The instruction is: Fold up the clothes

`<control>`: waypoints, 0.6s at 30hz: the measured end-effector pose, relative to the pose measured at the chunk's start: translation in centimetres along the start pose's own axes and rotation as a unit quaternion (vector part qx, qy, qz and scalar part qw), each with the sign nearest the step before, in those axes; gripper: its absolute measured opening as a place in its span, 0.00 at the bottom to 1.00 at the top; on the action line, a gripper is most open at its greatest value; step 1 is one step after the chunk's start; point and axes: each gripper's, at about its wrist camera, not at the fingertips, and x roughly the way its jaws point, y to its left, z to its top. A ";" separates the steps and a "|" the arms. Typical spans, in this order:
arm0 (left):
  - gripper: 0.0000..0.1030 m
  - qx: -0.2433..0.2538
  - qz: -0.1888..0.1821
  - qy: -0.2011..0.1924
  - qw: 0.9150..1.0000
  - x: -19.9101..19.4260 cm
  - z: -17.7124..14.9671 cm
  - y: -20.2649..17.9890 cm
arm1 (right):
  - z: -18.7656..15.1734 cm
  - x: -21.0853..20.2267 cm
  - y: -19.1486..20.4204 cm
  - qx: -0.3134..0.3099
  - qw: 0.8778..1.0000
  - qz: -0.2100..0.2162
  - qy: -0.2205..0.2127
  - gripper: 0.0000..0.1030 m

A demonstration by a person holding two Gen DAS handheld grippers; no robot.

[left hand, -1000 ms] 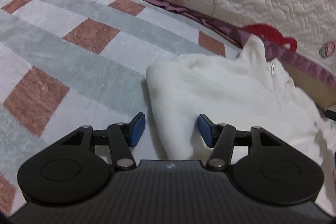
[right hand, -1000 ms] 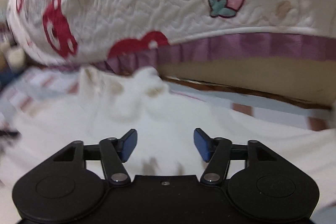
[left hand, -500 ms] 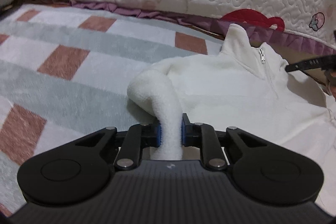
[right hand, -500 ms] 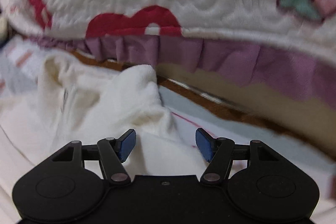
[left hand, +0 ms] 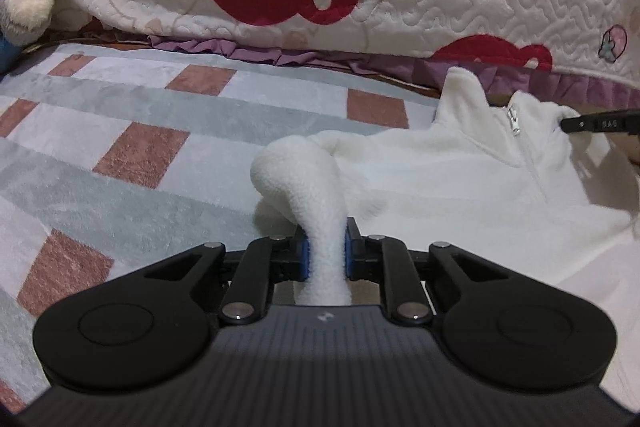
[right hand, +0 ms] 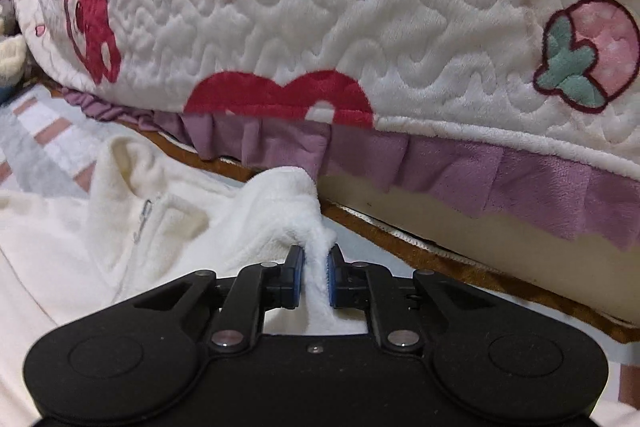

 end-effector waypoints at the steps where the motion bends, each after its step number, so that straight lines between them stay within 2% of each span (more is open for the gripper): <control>1: 0.17 0.000 0.004 0.004 1.000 0.2 -0.2 0.0 | -0.2 -0.5 -0.6 0.014 1.000 -0.008 -0.003 0.16; 2: 0.26 -0.004 0.013 0.006 1.000 0.4 -0.3 0.0 | -0.3 -1.0 -1.2 0.027 0.999 -0.016 -0.005 0.18; 4: 0.36 -0.007 0.034 -0.003 0.999 -0.2 -0.3 0.0 | -0.7 -2.1 -2.3 0.055 0.998 -0.031 -0.010 0.33; 5: 0.37 -0.002 0.038 -0.013 0.999 -0.9 -0.1 -0.2 | -0.8 -2.6 -2.9 0.068 0.997 -0.039 -0.013 0.39; 6: 0.39 0.006 0.040 -0.025 0.999 -1.8 0.1 -0.4 | -1.0 -3.1 -3.5 0.082 0.995 -0.047 -0.016 0.48; 8: 0.52 0.024 0.021 -0.050 0.998 -3.9 0.5 -1.1 | -1.4 -4.1 -4.7 0.109 0.992 -0.062 -0.021 0.49; 10: 0.56 0.032 -0.030 -0.048 0.998 -5.2 0.6 -2.0 | -2.6 -6.7 -5.3 0.128 0.991 -0.028 -0.016 0.52; 12: 0.62 0.030 -0.092 -0.009 0.995 -4.9 0.4 -2.9 | -4.0 -8.2 -4.6 0.104 0.994 0.026 0.013 0.51; 14: 0.63 0.033 -0.132 0.053 0.989 -3.7 -0.5 -4.0 | -5.3 -8.7 -3.6 0.077 0.993 0.071 0.046 0.52; 17: 0.64 0.071 -0.138 0.089 0.984 -3.1 -2.2 -5.8 | -7.1 -7.7 -2.6 0.065 0.990 0.091 0.087 0.58; 18: 0.64 0.089 -0.137 0.096 0.982 -3.2 -2.8 -6.3 | -7.5 -7.2 -2.5 0.075 0.989 0.084 0.091 0.66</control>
